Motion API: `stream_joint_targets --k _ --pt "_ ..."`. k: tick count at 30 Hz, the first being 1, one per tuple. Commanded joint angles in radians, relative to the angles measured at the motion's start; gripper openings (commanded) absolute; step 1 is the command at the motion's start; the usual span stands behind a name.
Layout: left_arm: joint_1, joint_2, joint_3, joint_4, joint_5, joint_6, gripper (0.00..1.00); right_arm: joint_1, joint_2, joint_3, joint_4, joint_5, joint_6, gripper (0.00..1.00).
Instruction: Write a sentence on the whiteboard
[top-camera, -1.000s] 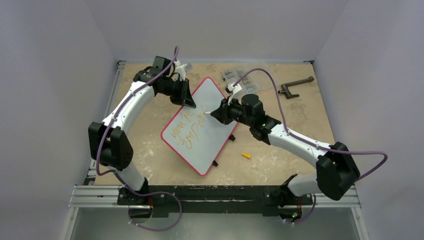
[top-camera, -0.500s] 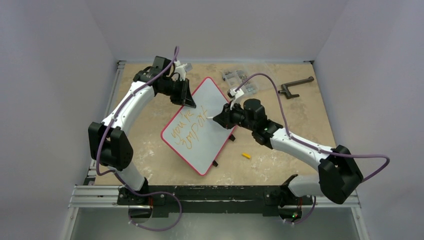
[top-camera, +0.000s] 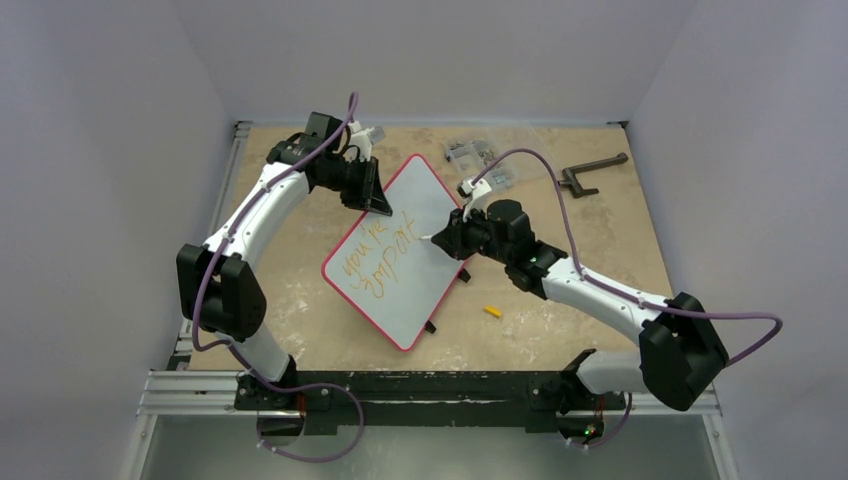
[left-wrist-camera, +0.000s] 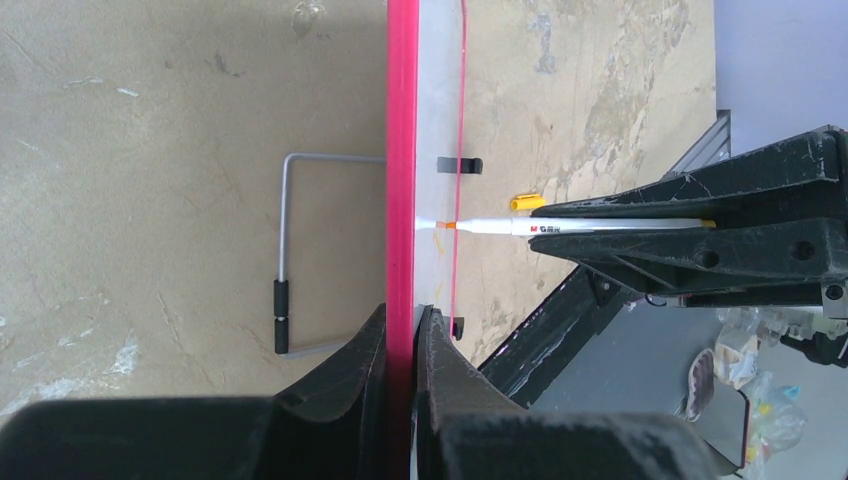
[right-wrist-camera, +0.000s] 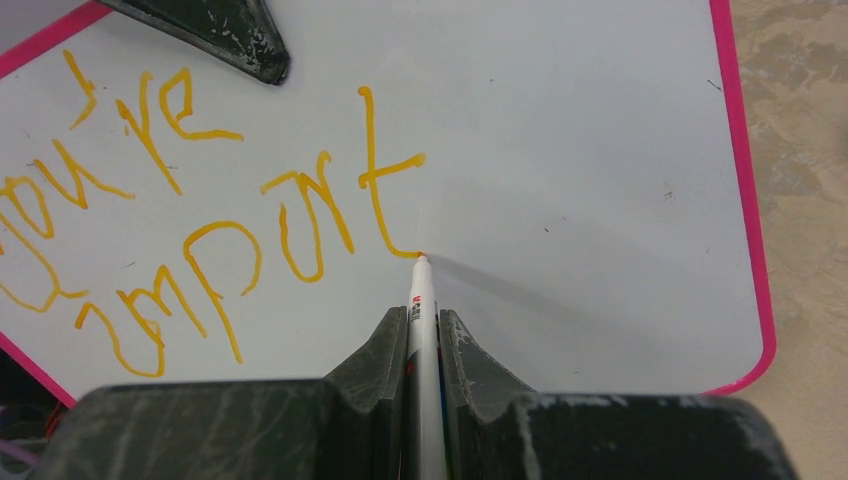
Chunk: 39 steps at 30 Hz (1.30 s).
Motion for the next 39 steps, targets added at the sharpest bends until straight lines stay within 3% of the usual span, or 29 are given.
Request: stream_joint_targets --k 1,10,17,26,31,39 --pt "0.003 -0.048 -0.006 0.007 -0.121 0.053 0.0 0.005 0.014 0.039 -0.032 0.087 0.001 0.0" --pt "0.003 -0.055 -0.006 0.01 -0.117 0.053 0.0 0.004 0.022 0.141 -0.046 0.129 -0.007 0.0" --pt "0.004 -0.065 -0.006 0.01 -0.116 0.053 0.0 0.004 -0.101 0.233 -0.059 0.237 -0.094 0.0" --pt "0.003 -0.066 -0.007 0.007 -0.123 0.056 0.0 0.0 -0.21 0.172 0.029 0.331 -0.131 0.0" --pt "0.002 -0.07 -0.007 0.005 -0.128 0.058 0.0 -0.017 -0.209 0.138 0.031 0.298 -0.121 0.0" --pt "0.002 -0.07 -0.006 0.004 -0.129 0.06 0.0 -0.073 -0.222 0.048 0.101 0.122 -0.06 0.0"
